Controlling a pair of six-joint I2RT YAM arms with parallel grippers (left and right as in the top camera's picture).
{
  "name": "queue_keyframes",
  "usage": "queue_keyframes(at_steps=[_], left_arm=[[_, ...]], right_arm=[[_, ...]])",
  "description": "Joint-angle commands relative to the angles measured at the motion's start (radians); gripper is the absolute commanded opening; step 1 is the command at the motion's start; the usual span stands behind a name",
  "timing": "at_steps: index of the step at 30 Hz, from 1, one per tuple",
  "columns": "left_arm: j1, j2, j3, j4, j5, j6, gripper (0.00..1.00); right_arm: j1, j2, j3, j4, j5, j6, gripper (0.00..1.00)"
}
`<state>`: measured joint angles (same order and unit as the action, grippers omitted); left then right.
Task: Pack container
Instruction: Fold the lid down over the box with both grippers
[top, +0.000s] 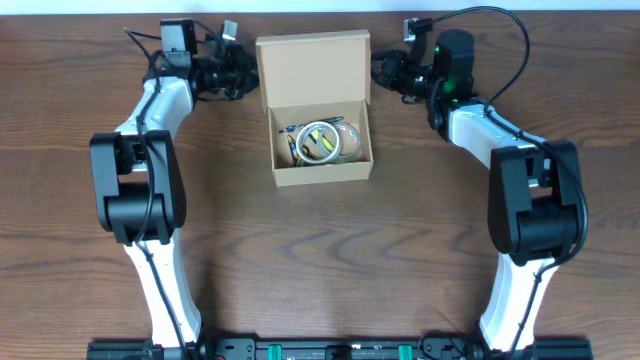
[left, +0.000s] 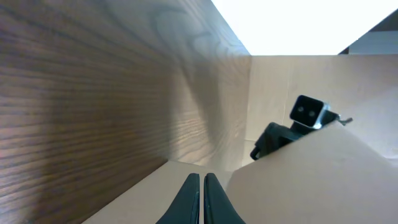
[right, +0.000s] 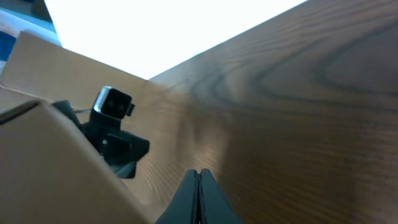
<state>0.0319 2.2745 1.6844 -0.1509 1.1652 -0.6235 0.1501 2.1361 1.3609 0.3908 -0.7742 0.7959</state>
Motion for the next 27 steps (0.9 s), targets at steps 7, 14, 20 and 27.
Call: queue_keyframes(at_steps=[7, 14, 20, 27], left_arm=[[0.0, 0.014, 0.141, -0.302, 0.029, 0.212, 0.05], [0.0, 0.014, 0.248, -0.614, -0.051, 0.409, 0.05], [-0.005, 0.014, 0.461, -0.974, -0.316, 0.602, 0.05], [-0.038, 0.014, 0.507, -1.053, -0.445, 0.601, 0.05]], right_arm=[[0.011, -0.13, 0.02, -0.168, 0.001, -0.147, 0.01], [0.039, -0.138, 0.02, -0.179, -0.038, -0.16, 0.01], [0.088, -0.22, 0.02, -0.393, 0.046, -0.318, 0.01], [0.102, -0.342, 0.02, -0.597, 0.137, -0.442, 0.01]])
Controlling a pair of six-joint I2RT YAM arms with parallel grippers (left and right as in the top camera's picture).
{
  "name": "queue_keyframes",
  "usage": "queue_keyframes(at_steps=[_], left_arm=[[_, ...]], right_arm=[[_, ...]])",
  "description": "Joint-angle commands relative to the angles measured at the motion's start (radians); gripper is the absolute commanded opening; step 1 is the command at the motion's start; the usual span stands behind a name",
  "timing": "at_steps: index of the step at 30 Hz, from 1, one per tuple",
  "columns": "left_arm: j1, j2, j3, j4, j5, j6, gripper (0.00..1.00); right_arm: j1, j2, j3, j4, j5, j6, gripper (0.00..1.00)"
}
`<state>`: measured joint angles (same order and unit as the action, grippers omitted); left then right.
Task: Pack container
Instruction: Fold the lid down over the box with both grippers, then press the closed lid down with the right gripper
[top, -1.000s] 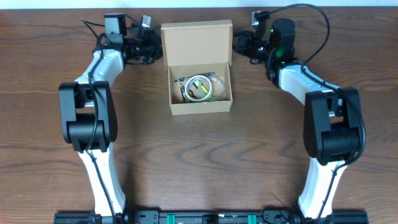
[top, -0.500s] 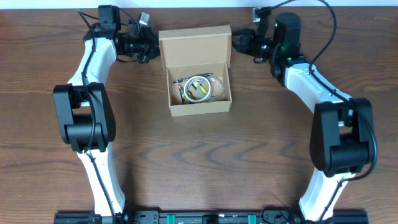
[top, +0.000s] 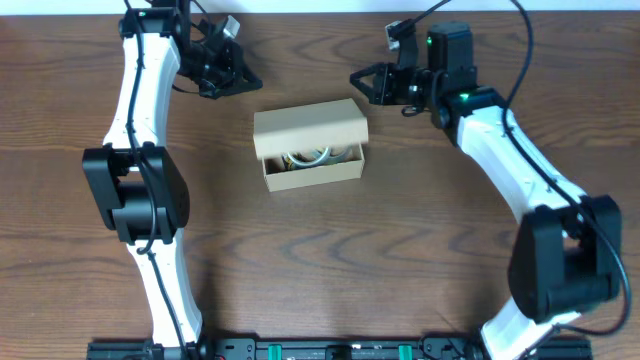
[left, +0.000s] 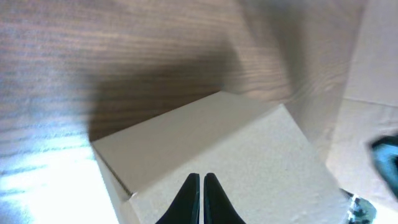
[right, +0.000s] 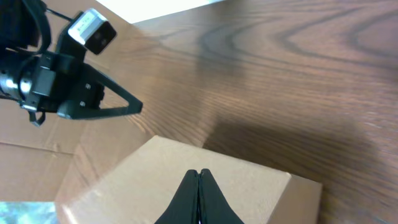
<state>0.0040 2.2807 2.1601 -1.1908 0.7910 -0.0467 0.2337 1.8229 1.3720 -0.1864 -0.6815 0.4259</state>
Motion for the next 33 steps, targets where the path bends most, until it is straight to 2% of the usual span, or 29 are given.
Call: queue_keyframes(at_steps=[1, 7, 9, 13, 20, 26, 33], left_arm=[[-0.015, 0.008, 0.037, -0.022, -0.1, 0.025, 0.05], [-0.025, 0.008, 0.105, -0.083, -0.224, 0.021, 0.05], [-0.025, 0.008, 0.152, -0.126, -0.311, 0.021, 0.06], [-0.025, 0.008, 0.236, -0.188, -0.357, 0.013, 0.06], [-0.026, 0.008, 0.327, -0.246, -0.457, -0.026, 0.06], [-0.05, 0.008, 0.378, -0.311, -0.615, -0.046, 0.06], [-0.089, 0.008, 0.378, -0.324, -0.638, -0.047, 0.06]], right_arm=[[0.024, -0.043, 0.009, -0.05, 0.059, -0.094, 0.01], [0.102, -0.055, 0.051, -0.224, 0.141, -0.17, 0.01], [0.156, -0.055, 0.09, -0.309, 0.224, -0.206, 0.01], [0.259, -0.054, 0.132, -0.409, 0.357, -0.23, 0.01], [0.34, -0.03, 0.132, -0.458, 0.417, -0.233, 0.01], [0.385, 0.027, 0.132, -0.502, 0.452, -0.243, 0.01], [0.418, 0.108, 0.132, -0.535, 0.495, -0.253, 0.01]])
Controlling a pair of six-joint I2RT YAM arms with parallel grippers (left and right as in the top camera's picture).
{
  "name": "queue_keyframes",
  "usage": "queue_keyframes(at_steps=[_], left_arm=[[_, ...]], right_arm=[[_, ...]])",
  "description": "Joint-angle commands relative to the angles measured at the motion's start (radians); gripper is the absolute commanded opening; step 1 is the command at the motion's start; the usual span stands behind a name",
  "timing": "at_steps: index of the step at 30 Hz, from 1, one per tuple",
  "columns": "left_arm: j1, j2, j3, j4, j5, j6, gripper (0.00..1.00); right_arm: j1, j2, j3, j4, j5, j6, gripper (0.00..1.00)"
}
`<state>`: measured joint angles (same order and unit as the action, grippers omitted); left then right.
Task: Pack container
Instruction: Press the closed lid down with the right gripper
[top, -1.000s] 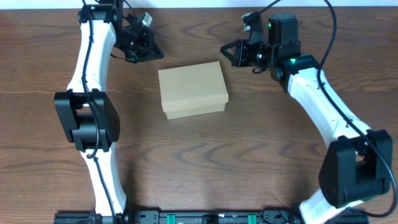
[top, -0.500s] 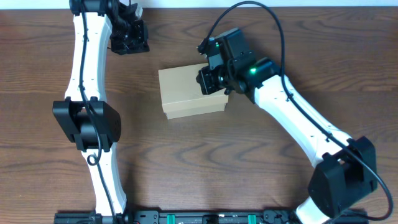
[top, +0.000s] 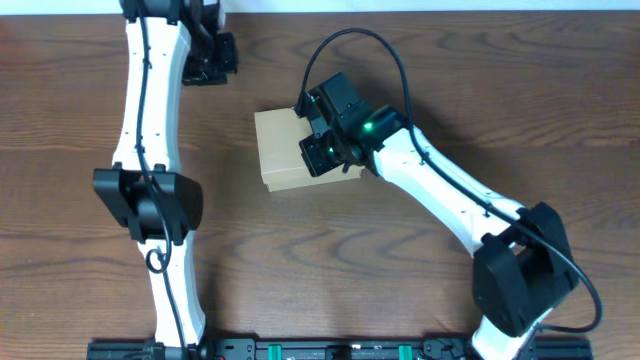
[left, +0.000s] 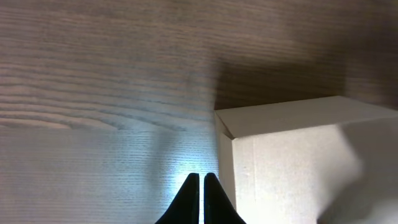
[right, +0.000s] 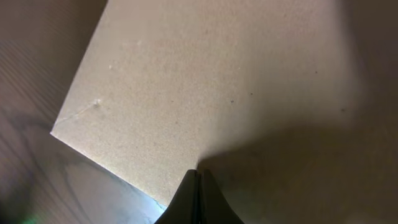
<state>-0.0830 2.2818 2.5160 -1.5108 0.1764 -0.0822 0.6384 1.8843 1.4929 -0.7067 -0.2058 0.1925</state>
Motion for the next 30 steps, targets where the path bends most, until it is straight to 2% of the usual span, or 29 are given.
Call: queue_keyframes(at_steps=[1, 11, 16, 17, 19, 20, 21, 22, 23, 24, 25, 30], left_arm=[[-0.002, 0.006, 0.022, -0.004, -0.024, -0.011, 0.06], [-0.002, 0.006, 0.022, -0.003, -0.023, -0.012, 0.06], [-0.002, 0.006, 0.022, -0.003, -0.023, -0.031, 0.1], [-0.002, 0.006, 0.022, -0.003, -0.023, -0.03, 0.13], [-0.002, 0.006, 0.022, -0.004, -0.022, -0.03, 0.3], [-0.002, 0.006, 0.022, -0.006, -0.019, -0.031, 0.42], [-0.002, 0.006, 0.022, -0.008, -0.019, -0.03, 0.49], [-0.002, 0.006, 0.022, -0.01, -0.019, -0.031, 0.6], [-0.002, 0.006, 0.022, -0.011, -0.019, -0.031, 0.71], [-0.002, 0.006, 0.022, -0.011, -0.019, -0.031, 0.82], [-0.002, 0.006, 0.022, -0.013, -0.019, -0.031, 0.97], [-0.002, 0.006, 0.022, -0.03, -0.019, -0.031, 0.96]], right_arm=[[0.013, 0.055, 0.011, -0.021, 0.019, -0.023, 0.01], [0.013, 0.081, 0.011, -0.032, 0.076, -0.038, 0.01], [0.014, 0.077, 0.013, 0.008, 0.073, -0.037, 0.01], [0.014, 0.071, 0.017, 0.008, 0.071, -0.038, 0.01], [0.014, 0.06, 0.029, 0.006, 0.067, -0.048, 0.01], [0.014, 0.049, 0.038, 0.007, 0.067, -0.061, 0.19], [0.014, 0.043, 0.045, 0.007, 0.067, -0.064, 0.31], [0.014, 0.037, 0.053, 0.007, 0.067, -0.065, 0.44], [0.014, 0.033, 0.06, 0.007, 0.067, -0.068, 0.61], [0.014, 0.031, 0.068, 0.006, 0.066, -0.068, 0.83], [0.014, 0.029, 0.078, 0.006, 0.067, -0.068, 0.99], [0.014, 0.018, 0.144, 0.006, 0.066, -0.079, 0.99]])
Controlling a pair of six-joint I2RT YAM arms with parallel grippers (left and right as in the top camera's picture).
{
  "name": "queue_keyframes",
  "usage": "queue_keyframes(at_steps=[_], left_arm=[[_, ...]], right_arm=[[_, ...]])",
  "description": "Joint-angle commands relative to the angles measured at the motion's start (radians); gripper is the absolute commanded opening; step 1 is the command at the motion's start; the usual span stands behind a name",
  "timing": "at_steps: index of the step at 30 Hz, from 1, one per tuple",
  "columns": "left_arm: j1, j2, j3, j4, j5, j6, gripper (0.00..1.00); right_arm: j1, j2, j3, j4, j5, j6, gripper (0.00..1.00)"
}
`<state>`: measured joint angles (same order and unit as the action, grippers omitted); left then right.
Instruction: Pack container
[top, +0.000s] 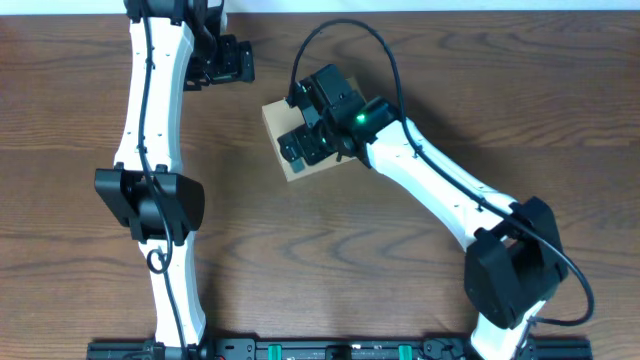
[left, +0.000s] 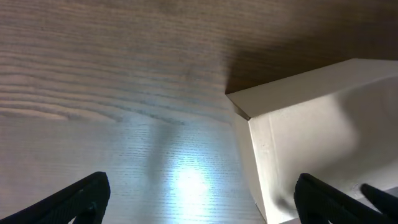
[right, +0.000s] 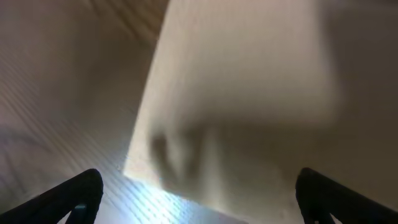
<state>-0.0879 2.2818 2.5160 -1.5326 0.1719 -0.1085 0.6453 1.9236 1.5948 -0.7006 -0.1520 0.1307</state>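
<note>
The tan cardboard box lies with its lid down at the table's middle back, turned askew. My right gripper hovers directly over the lid, its fingers spread wide; in the right wrist view the box top fills the frame, blurred, between the right gripper fingers. My left gripper is open too, behind and to the left of the box. The left wrist view has the box's corner at the right, and the left gripper holds nothing. The box's contents are hidden.
The brown wooden table carries only the box. The right arm stretches diagonally from the front right across the middle. The left arm runs up the left side. A white wall edge lies along the back.
Both grippers were shut and now stand wide open. The box has turned from square to the table edge to a skewed angle. The left gripper has moved slightly to the right, toward the box.
The box stood open with its lid upright and items inside, a shut gripper behind the lid on each side. Then the lid hung half down. Then it was closed with the shut right gripper on top. Now both grippers are open and the box sits askew.
</note>
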Motion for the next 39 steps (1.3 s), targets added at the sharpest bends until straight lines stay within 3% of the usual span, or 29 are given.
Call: queue_keyframes(at_steps=[1, 7, 16, 23, 31, 39], left_arm=[[0.003, 0.005, 0.022, -0.012, -0.014, -0.005, 0.96], [0.003, -0.069, 0.022, -0.027, -0.014, -0.011, 0.95], [0.006, -0.273, 0.022, -0.095, -0.014, 0.019, 0.95], [0.006, -0.374, 0.005, -0.157, 0.006, -0.003, 0.95], [-0.012, -0.539, -0.028, -0.157, 0.011, -0.011, 0.95], [-0.011, -0.909, -0.384, -0.156, -0.105, -0.011, 0.95]], right_arm=[[0.007, -0.026, 0.071, -0.004, 0.013, -0.017, 0.99], [-0.053, -0.078, 0.211, -0.162, 0.032, -0.076, 0.99], [-0.336, -0.313, 0.192, -0.372, -0.113, -0.296, 0.99], [-0.537, -0.58, -0.032, -0.369, -0.173, -0.404, 0.99], [-0.66, -0.875, -0.343, -0.303, -0.222, -0.408, 0.99], [-0.667, -0.929, -0.38, -0.306, -0.211, -0.408, 0.99]])
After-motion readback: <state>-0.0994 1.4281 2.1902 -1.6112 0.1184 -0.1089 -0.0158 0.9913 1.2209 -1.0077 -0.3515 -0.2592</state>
